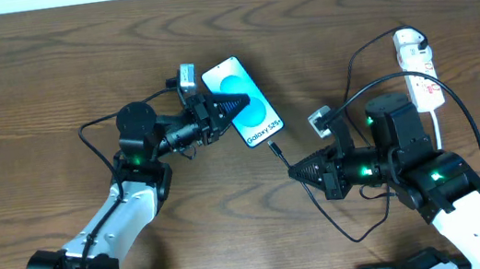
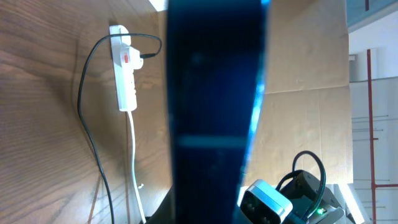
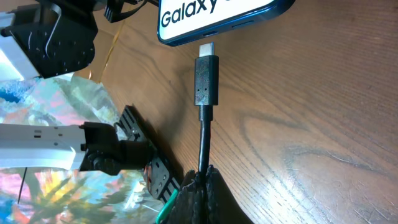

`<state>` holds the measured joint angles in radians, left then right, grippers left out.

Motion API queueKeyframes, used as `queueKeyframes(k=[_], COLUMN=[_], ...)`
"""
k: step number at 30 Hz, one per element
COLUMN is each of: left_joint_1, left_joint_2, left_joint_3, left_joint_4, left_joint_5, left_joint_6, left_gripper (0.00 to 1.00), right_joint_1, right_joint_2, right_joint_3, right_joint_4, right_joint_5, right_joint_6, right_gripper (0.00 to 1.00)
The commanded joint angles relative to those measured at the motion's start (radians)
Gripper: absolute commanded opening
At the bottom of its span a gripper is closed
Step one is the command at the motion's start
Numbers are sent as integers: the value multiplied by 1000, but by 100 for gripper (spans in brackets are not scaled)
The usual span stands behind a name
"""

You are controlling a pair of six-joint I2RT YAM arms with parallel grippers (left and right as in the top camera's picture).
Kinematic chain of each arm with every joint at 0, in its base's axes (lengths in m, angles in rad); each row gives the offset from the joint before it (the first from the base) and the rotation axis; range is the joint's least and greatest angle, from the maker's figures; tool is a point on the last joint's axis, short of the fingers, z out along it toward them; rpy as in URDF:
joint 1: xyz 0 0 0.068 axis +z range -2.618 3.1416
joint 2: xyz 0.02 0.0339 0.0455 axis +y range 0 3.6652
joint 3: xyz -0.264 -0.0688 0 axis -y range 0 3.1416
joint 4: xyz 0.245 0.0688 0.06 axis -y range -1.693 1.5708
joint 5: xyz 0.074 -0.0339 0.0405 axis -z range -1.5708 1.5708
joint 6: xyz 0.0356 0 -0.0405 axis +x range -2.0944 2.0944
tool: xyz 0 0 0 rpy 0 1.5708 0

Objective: Plug charger to phone and switch on socket
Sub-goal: 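Bring the cable connector up under the phone's bottom port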

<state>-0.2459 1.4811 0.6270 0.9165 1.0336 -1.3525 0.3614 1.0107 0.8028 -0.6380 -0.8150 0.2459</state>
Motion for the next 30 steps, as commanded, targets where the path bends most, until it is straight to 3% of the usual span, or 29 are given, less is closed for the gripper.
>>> queueKeyframes(k=[1,30], left_joint_1=[0,-3], left_joint_2=[1,1], left_joint_3=[26,25], left_joint_4=[13,9], left_joint_5=[17,58], left_joint_6=[24,5], left_gripper=[8,7], right_joint_1=[7,7], right_joint_2=[-10,-10], right_joint_3=[-5,-5], right_joint_4=[3,36], right_joint_5=[-6,39], right_joint_6=[8,8], right_gripper=[1,1])
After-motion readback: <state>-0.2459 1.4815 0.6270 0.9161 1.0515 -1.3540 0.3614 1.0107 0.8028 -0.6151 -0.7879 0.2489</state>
